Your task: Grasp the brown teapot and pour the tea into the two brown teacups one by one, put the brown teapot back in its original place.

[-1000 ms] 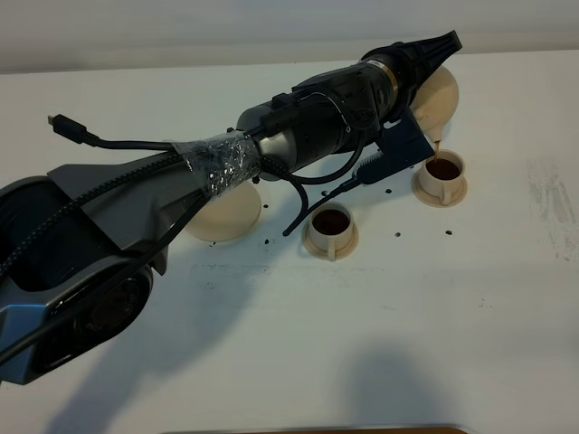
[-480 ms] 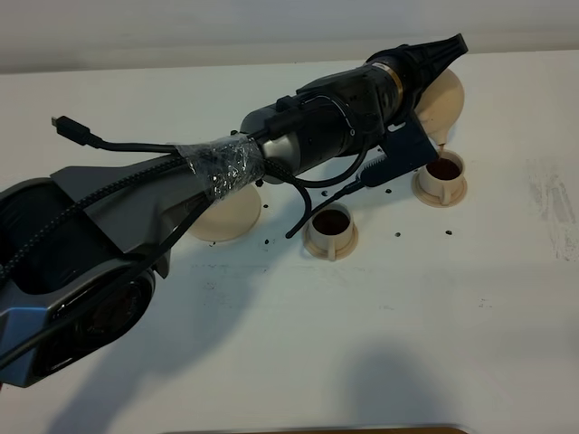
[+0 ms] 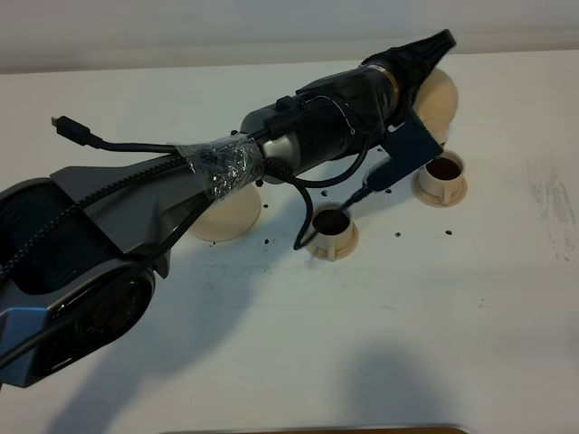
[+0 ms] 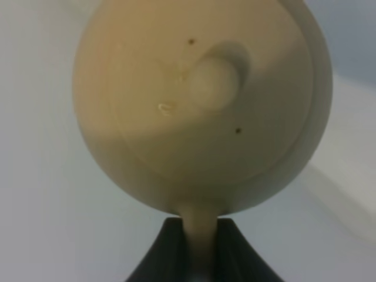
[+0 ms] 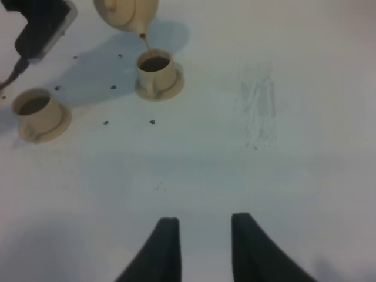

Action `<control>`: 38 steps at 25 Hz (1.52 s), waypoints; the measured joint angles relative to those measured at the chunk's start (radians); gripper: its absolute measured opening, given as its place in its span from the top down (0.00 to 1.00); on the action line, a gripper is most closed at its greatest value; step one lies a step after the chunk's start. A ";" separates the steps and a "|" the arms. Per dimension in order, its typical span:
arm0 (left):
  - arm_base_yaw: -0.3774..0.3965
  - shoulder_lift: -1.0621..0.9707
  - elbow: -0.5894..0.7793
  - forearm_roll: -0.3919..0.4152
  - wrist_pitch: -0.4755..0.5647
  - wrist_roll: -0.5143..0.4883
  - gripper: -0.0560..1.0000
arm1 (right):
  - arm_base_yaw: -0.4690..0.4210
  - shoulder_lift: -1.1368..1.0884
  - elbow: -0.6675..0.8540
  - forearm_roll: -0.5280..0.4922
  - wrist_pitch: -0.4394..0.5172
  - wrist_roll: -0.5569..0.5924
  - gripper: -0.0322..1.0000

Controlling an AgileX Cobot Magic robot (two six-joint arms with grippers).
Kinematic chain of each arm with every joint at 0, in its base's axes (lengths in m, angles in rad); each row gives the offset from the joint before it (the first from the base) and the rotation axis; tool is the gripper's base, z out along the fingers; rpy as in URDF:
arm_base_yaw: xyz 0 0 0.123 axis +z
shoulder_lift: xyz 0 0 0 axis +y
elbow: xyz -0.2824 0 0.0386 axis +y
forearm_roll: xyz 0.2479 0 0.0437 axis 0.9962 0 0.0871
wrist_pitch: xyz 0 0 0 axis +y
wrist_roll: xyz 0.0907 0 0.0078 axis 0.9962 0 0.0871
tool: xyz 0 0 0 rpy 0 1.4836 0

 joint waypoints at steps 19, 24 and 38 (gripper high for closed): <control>0.032 -0.060 0.002 -0.233 0.216 -0.511 0.87 | 0.000 0.000 0.000 0.000 0.000 0.000 0.74; 0.070 -0.068 0.002 -0.387 0.363 -0.684 0.87 | 0.000 0.000 0.000 0.000 0.000 -0.001 0.74; 0.082 -0.068 0.002 -0.684 0.457 -0.907 0.87 | 0.000 0.000 0.000 0.000 0.000 0.001 0.74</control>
